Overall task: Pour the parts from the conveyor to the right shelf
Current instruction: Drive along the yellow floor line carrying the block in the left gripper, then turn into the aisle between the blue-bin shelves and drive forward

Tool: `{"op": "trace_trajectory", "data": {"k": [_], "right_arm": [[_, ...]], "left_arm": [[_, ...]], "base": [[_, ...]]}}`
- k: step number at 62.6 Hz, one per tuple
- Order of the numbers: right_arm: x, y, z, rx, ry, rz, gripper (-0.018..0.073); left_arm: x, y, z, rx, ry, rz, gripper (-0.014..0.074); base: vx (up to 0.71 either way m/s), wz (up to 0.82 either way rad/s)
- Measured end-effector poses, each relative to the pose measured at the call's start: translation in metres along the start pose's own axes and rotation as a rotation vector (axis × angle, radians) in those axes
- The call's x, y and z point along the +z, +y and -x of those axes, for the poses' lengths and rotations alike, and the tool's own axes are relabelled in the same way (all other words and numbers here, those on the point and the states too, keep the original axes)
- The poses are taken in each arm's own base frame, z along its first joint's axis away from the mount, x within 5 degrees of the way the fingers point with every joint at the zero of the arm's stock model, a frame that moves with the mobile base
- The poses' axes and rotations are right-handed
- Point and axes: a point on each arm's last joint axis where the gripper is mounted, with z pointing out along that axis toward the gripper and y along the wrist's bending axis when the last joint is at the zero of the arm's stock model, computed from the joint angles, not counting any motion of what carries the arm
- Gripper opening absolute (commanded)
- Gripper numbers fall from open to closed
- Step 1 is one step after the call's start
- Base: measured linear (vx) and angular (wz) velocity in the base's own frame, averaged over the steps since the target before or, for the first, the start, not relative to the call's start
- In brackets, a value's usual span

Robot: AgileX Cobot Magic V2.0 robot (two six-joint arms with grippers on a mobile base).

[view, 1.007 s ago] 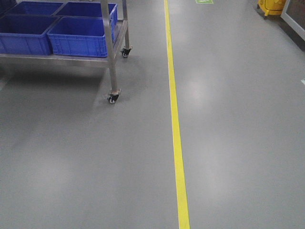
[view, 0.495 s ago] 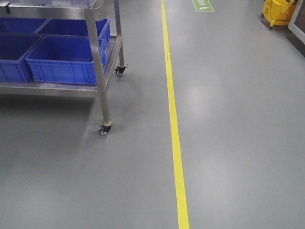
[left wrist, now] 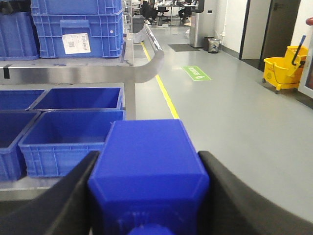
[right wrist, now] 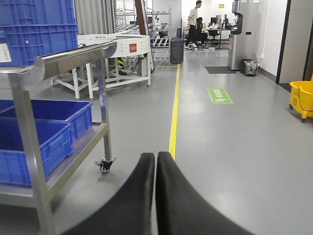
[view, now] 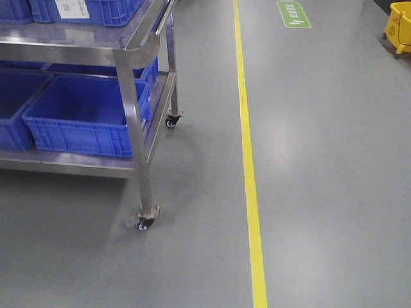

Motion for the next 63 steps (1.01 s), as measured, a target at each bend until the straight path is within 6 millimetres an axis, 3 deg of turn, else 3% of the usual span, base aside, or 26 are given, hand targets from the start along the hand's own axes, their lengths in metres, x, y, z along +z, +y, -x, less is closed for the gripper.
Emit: {"op": "trace_trajectory", "data": {"k": [26,63], "right_arm": [[0.0000,0.0000,0.0000,0.000,0.000,0.000,-0.0009],[0.0000,0.0000,0.0000,0.000,0.000,0.000,-0.0009]], "left_arm": [[0.0000,0.0000,0.0000,0.000,0.000,0.000,-0.0006],[0.0000,0.0000,0.0000,0.000,0.000,0.000,-0.0006]], "base": [[0.43,0.29],[0.25,1.07]]}}
